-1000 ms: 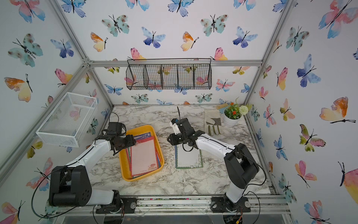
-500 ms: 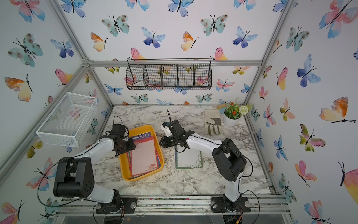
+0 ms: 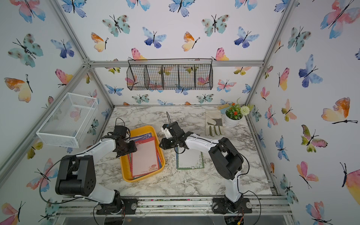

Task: Take out the stationery paper from the storage box
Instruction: Pick up the stationery paper from the storage box.

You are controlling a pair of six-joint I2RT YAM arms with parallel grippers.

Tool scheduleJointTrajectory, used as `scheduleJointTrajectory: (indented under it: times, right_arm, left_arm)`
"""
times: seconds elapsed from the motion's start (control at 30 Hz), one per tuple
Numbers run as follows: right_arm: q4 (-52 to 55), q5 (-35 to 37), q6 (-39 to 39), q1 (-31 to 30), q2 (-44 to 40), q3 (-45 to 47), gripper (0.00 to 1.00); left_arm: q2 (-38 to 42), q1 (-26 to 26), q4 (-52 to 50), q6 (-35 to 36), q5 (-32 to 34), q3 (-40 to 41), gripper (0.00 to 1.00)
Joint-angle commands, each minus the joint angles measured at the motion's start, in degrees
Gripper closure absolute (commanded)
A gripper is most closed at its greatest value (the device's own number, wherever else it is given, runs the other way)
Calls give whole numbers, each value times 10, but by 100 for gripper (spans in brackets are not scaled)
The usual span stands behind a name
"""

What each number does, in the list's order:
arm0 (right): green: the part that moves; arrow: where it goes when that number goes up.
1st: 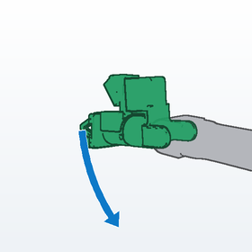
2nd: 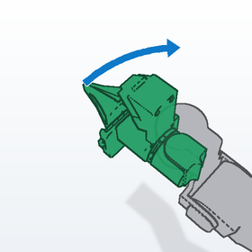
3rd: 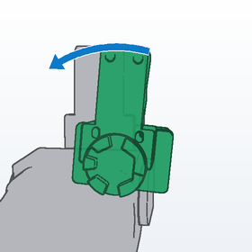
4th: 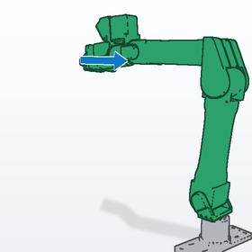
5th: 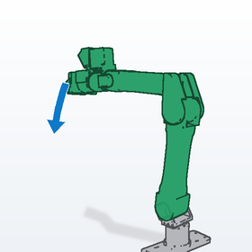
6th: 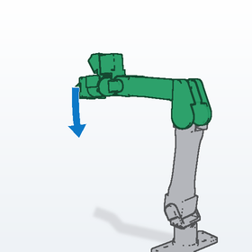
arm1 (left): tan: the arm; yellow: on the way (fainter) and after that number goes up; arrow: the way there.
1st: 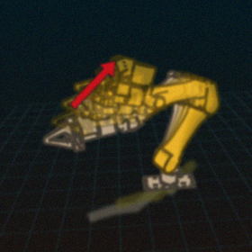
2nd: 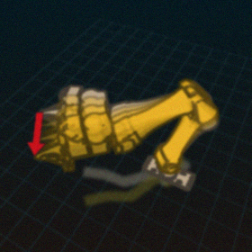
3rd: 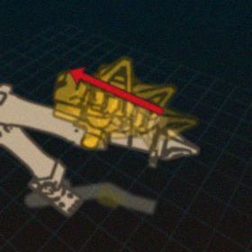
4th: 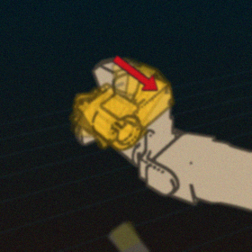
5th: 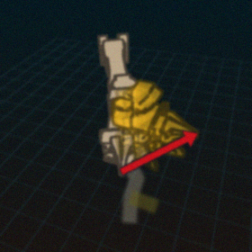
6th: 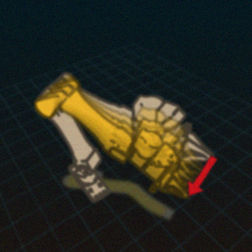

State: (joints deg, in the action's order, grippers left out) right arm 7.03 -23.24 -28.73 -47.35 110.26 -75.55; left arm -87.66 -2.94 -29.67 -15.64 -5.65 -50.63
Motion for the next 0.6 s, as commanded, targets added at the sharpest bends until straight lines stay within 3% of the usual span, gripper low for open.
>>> scheduleJointTrajectory:
  times: [0.0,0.57]
  right_arm:
    - [-8,-6,-5,-4,8,-9,72]
    - [-7,-13,-6,-4,37,-29,72]
  left_arm:
    - [-18,3,-16,13,-8,3,51]
    - [-43,3,-20,19,-12,-1,55]
